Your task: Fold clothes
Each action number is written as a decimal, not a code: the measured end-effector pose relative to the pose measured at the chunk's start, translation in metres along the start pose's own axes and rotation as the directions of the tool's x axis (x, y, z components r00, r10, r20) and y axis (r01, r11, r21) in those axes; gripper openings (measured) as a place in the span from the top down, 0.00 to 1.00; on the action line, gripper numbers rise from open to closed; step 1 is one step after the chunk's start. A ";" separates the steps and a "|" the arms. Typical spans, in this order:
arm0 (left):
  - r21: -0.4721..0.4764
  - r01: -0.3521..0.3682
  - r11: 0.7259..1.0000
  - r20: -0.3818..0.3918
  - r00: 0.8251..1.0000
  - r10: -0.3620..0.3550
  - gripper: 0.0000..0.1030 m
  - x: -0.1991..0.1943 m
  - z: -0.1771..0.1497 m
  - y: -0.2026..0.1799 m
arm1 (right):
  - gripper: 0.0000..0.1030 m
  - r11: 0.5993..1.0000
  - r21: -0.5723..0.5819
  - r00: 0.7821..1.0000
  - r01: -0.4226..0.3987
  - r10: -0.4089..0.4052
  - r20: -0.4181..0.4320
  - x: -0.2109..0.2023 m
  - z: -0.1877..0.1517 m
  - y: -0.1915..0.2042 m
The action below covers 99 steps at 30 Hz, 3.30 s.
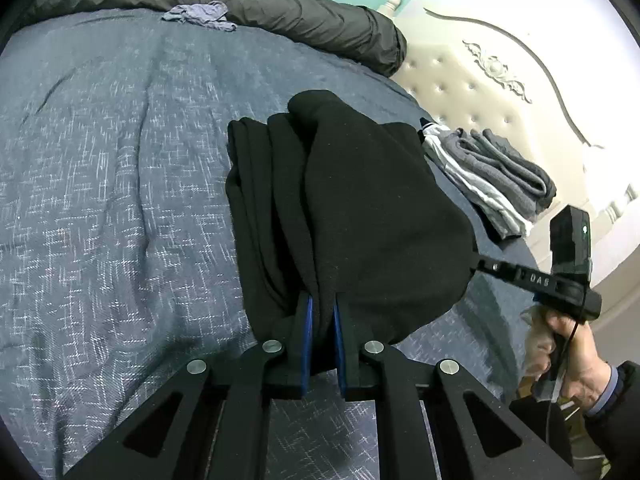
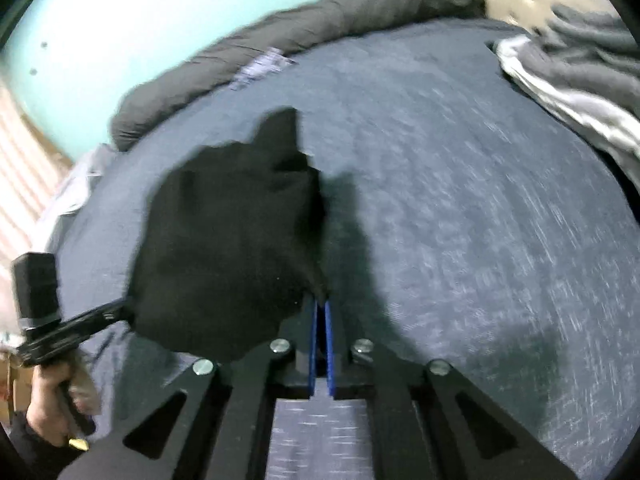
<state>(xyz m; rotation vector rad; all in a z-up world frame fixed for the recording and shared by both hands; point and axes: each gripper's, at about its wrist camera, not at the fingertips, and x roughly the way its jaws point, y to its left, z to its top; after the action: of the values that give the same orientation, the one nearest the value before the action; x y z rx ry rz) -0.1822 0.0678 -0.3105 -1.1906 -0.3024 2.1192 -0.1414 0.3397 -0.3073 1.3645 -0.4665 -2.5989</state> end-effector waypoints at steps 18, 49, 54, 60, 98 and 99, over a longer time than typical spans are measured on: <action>-0.113 0.059 0.992 0.065 0.997 -0.052 0.66 -0.013 0.039 0.008 | 0.62 0.997 -0.032 0.997 -0.073 0.074 0.019 -0.017 0.050 0.011; -0.033 -0.026 0.999 0.029 0.999 0.027 0.95 0.009 0.045 0.007 | 0.94 0.986 -0.167 1.000 -0.021 0.017 -0.026 0.075 0.144 0.036; -0.046 -0.027 0.999 0.015 0.999 0.028 0.95 0.015 0.044 0.010 | 0.97 0.993 -0.111 0.997 0.041 -0.047 -0.055 0.093 0.140 0.017; -0.054 -0.022 0.998 0.028 0.999 0.024 0.94 0.011 0.044 0.009 | 0.96 0.984 -0.176 0.999 -0.002 0.010 0.046 0.053 0.152 0.043; 0.008 0.001 1.000 0.106 0.994 -0.002 0.94 -0.006 0.050 -0.024 | 0.97 0.973 -0.205 0.990 -0.108 0.086 -0.110 0.038 0.054 0.068; 0.025 -0.009 1.000 0.080 0.997 0.007 0.94 0.002 0.047 -0.027 | 0.97 0.975 -0.197 0.991 -0.105 0.086 -0.104 0.040 0.051 0.067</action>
<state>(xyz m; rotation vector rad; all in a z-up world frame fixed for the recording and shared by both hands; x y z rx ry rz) -0.2095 0.0953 -0.2718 -1.0955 -0.3062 2.1750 -0.2061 0.2754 -0.2876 1.3546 -0.2401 -2.4164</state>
